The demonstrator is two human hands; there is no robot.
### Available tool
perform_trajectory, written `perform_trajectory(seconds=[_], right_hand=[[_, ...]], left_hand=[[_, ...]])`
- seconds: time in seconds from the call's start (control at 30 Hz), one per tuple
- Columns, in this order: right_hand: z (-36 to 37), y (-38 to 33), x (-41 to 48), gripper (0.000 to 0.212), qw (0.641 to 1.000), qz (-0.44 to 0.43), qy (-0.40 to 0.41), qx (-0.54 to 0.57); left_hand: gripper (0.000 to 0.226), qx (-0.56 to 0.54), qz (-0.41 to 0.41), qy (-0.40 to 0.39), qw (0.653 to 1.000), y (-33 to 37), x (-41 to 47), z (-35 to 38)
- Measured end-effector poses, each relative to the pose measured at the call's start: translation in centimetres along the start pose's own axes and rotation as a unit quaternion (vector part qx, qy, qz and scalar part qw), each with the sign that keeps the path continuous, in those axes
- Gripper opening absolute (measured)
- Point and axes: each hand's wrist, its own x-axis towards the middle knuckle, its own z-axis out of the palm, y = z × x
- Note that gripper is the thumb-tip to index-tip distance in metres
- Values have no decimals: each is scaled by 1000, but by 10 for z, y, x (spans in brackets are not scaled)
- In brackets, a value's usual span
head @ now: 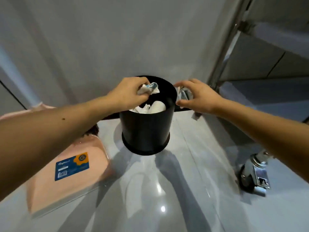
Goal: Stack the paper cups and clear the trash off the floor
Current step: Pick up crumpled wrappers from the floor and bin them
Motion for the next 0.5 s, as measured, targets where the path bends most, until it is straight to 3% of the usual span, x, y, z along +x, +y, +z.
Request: perform_trajectory(seconds=[0.1, 0.27, 0.4, 0.5], right_hand=[[9, -23, 41, 55, 1000, -23, -3, 10], [23, -36, 75, 68, 999, -16, 21, 25], [34, -21, 69, 67, 1000, 10, -14, -21], [36, -4, 51, 65, 997, 18, -53, -49]], left_hand=[[13, 4, -30, 39, 999, -23, 10, -16], [35, 5, -56, 51, 997, -42, 23, -13], [59, -11, -46, 11, 999, -43, 19, 8], [53, 7, -29, -24, 999, -36, 20, 22]])
